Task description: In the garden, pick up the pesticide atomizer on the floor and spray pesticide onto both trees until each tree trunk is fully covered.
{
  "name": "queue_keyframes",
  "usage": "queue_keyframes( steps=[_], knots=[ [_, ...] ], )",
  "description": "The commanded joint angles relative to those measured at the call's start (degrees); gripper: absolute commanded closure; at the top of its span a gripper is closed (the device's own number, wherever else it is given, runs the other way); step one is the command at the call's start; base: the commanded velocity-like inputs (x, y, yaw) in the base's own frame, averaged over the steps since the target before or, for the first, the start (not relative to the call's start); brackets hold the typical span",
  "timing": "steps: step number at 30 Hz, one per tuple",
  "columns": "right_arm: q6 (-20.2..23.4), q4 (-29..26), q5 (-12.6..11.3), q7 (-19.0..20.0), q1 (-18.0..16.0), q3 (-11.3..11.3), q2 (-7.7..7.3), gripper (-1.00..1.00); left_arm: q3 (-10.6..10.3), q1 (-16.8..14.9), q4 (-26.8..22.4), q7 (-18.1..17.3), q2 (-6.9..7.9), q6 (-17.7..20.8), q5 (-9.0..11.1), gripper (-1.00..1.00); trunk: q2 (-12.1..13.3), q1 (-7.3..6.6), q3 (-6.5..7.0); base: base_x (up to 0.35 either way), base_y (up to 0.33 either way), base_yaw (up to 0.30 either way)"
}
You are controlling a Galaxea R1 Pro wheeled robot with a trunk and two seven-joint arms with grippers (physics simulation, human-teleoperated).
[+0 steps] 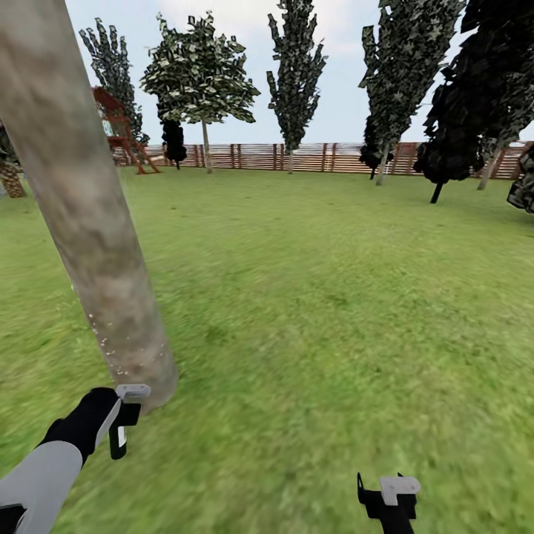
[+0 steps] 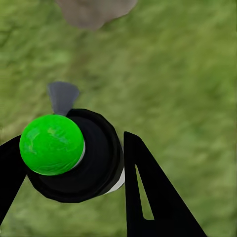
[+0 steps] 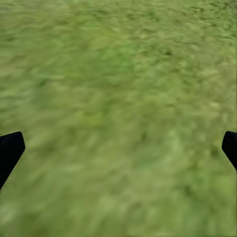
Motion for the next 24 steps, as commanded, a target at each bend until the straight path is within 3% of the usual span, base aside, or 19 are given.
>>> queue_keyframes(
  steps=[1, 6, 15, 24],
  knots=[
    [0.00, -0.01, -0.01, 0.00, 0.00, 0.01, 0.00, -1.00, 0.05, 0.00, 0.00, 0.00, 0.07, 0.04, 0.03, 1.00, 0.00, 0.00, 0.00, 0.241, -0.187, 0.278],
    [0.00, -0.01, 0.00, 0.00, 0.00, -0.01, 0.00, -1.00, 3.07, 0.01, 0.05, 2.96, 0.04, -0.04, 0.02, 1.00, 0.00, 0.00, 0.00, 0.207, -0.158, 0.278],
    [0.00, -0.06, -0.01, 0.02, -0.01, 0.00, 0.00, -1.00, 3.26, 0.02, 0.09, 3.53, -0.26, -0.01, 0.20, 1.00, 0.00, 0.00, 0.00, 0.031, -0.083, 0.272],
    [0.00, 0.01, 0.01, 0.06, 0.00, -0.01, -0.09, -1.00, 3.25, 0.01, 0.09, 3.62, -0.26, -0.01, 0.13, 1.00, 0.00, 0.00, 0.00, 0.072, -0.262, 0.036]
  ],
)
